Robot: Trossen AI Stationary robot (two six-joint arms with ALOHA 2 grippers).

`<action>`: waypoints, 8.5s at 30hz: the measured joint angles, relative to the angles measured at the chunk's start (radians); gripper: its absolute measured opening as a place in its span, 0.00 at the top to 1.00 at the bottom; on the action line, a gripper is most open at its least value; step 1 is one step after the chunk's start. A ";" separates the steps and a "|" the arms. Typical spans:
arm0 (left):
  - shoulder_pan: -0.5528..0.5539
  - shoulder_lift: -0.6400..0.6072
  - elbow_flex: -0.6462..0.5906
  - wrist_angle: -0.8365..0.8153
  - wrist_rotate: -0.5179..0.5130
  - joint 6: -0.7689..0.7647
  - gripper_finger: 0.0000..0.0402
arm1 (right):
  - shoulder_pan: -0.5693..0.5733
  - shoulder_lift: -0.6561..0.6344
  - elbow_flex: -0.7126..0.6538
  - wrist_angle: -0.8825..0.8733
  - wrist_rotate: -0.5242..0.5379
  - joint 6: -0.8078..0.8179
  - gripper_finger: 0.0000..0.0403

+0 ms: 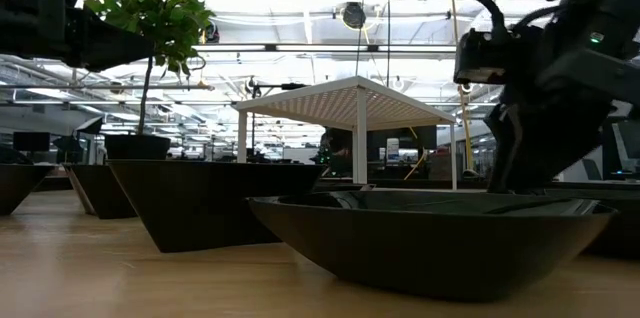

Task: Pick & Place Mini shaped plates
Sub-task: Stack the black square plate on top of the black square plate on the shelf

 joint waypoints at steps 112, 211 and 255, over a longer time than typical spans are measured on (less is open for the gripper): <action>0.000 0.000 0.000 0.000 0.000 0.000 0.47 | -0.367 -0.458 0.008 0.355 -0.110 -0.480 1.00; 0.000 0.000 0.000 0.000 0.000 0.000 0.47 | 0.011 0.062 0.532 -0.444 0.012 -0.177 0.72; 0.000 0.000 0.000 0.000 0.000 0.000 0.47 | -0.057 0.165 0.111 0.205 0.005 -0.065 0.94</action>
